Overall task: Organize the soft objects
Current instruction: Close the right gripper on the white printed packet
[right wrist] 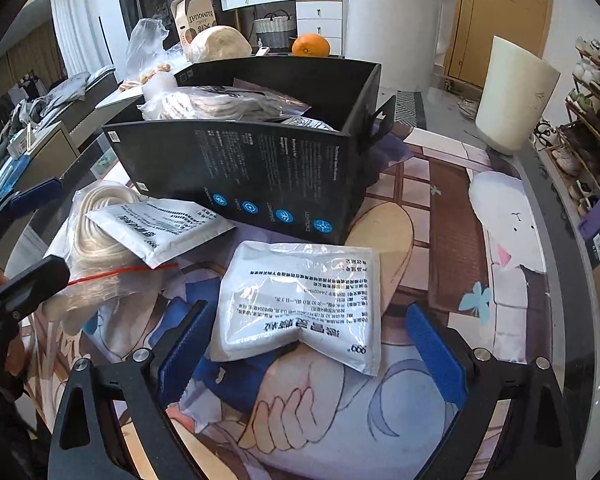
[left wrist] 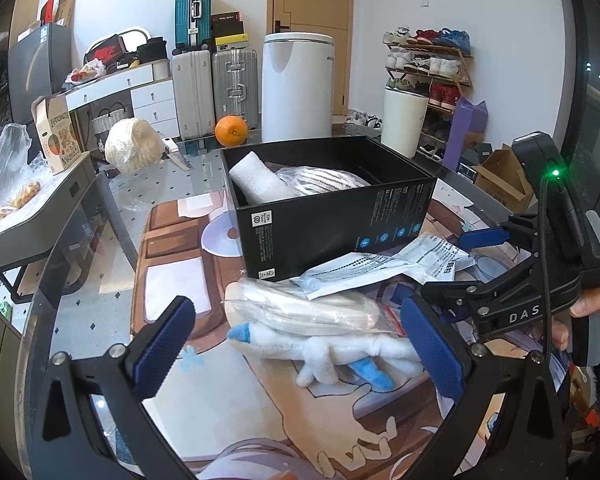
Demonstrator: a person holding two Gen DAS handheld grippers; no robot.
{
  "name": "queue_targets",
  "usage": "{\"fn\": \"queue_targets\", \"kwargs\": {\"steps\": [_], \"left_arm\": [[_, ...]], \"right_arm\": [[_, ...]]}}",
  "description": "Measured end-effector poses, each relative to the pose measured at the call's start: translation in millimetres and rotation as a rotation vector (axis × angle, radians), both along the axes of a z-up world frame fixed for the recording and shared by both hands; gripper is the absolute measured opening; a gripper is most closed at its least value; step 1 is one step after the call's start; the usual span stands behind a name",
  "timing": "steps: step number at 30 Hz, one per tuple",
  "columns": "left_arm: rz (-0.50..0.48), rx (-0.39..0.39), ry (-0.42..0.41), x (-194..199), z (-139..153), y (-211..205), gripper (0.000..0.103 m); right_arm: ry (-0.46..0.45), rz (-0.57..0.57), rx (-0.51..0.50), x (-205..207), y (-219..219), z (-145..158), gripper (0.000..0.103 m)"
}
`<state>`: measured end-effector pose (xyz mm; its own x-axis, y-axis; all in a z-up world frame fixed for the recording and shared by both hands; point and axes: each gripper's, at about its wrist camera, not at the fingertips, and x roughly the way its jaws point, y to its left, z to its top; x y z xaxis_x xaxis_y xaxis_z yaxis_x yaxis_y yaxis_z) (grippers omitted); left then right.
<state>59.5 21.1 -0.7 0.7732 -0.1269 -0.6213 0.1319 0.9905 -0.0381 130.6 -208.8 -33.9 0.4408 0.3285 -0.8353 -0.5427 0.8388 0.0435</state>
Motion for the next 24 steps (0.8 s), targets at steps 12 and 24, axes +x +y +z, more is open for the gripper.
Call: {"fn": "queue_targets", "kwargs": {"steps": [12, 24], "left_arm": [[-0.001, 0.002, 0.005, 0.1, -0.5, -0.5, 0.103], [-0.02, 0.01, 0.008, -0.5, -2.0, -5.7, 0.103]], "right_arm": [[-0.025, -0.002, 0.005, 4.3, 1.6, 1.8, 0.085], [-0.038, 0.027, 0.016, -1.2, -4.8, 5.2, 0.061]]}}
